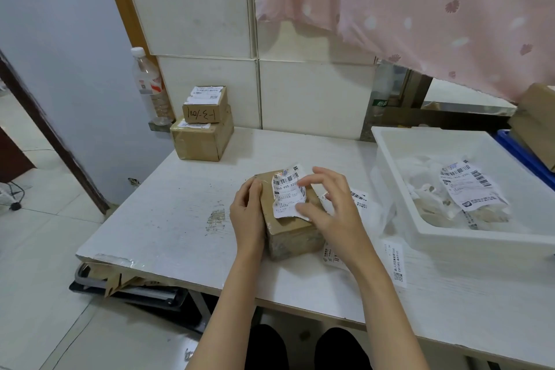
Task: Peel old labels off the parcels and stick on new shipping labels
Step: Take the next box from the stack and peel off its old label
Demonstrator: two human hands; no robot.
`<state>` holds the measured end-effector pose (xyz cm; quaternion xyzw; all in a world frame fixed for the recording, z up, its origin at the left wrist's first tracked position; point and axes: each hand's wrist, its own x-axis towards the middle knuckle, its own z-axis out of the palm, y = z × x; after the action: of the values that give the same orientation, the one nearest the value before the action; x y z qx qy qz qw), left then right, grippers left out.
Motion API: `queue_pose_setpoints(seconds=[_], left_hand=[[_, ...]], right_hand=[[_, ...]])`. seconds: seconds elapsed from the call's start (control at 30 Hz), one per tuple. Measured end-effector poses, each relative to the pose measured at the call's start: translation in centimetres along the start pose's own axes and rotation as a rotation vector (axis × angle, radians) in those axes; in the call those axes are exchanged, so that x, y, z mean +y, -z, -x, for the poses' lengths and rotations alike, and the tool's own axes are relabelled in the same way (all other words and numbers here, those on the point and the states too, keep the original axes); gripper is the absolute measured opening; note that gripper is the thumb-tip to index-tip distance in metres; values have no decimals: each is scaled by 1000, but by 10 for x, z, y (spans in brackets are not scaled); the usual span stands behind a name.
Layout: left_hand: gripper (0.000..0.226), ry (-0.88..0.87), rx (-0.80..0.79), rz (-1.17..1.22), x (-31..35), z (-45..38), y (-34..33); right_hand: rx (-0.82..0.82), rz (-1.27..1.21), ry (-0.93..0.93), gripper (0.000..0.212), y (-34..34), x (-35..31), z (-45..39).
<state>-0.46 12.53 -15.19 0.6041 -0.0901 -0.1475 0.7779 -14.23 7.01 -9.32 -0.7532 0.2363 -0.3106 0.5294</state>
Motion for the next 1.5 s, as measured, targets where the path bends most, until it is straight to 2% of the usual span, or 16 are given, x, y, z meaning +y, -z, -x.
queue_pose_setpoints(seconds=[0.07,0.13,0.4,0.5,0.7,0.8,0.97,1.03,1.17,1.23,1.33,1.43,1.5], left_hand=[[25,1,-12,-6,-1,-1,0],[25,5,-18,-14,-1,-2,1],[26,12,-20,-2,0,0,1],[27,6,-17,-10,2,1,1],[27,-8,-1,-29,5,3,0],[28,6,-4,-33,7,4,0],[22,35,-26,-19,14,9,0],[27,69,-38,-34,16,6,0],[51,179,-55,-66,28,-3,1],[48,78,1,-130,39,1,-5],[36,-227,66,-141,64,21,-25],[23,-437,-86,-145,84,41,-51],[14,-452,-213,-133,83,54,-72]], right_hand=[[-84,116,57,29,-2,2,0],[-90,211,66,28,-3,5,0],[159,404,139,9,-14,14,-8],[201,418,141,13,-16,14,-12],[305,370,62,9,-20,11,-26],[344,267,48,6,-20,7,-34],[360,111,53,17,-20,-3,-33],[296,91,-33,21,-17,-1,-32],[269,-44,-122,12,-6,-6,-29],[297,-85,-109,11,6,-13,-28],[383,-96,-86,13,33,-22,-29],[505,-110,-37,15,67,-25,-28],[605,-86,6,12,93,-24,-25]])
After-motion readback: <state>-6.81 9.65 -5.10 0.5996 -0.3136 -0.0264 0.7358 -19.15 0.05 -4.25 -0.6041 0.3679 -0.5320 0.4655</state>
